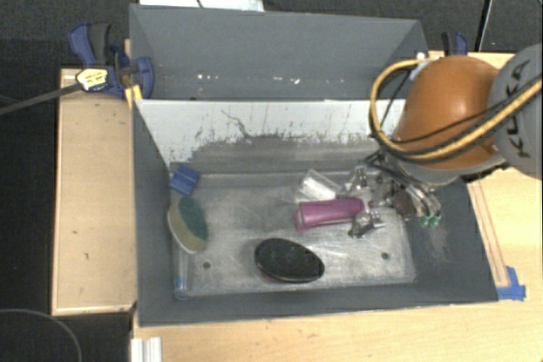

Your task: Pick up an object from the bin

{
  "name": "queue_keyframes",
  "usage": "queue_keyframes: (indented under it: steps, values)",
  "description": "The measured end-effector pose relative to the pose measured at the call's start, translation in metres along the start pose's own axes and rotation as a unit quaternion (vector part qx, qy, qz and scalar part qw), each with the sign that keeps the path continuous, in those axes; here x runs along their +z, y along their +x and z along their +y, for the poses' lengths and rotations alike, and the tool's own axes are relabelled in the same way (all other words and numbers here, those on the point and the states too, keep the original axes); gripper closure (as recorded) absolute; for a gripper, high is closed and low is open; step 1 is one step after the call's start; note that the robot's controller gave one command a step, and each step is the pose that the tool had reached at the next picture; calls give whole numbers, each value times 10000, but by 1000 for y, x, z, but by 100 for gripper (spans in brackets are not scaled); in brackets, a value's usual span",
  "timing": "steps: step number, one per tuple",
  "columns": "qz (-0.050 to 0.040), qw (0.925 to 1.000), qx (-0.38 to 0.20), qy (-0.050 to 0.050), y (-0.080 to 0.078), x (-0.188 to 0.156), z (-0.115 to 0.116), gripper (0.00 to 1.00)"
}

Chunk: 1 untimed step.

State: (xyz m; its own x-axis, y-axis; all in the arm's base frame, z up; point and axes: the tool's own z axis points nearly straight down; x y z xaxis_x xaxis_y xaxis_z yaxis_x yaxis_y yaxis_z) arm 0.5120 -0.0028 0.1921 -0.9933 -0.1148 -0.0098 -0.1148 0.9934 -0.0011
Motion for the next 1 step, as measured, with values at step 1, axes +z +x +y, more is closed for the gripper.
queue_keyframes:
  steps: [1]
  values:
    - [14, 10000, 51, -4, -3, -44, 6, 100]
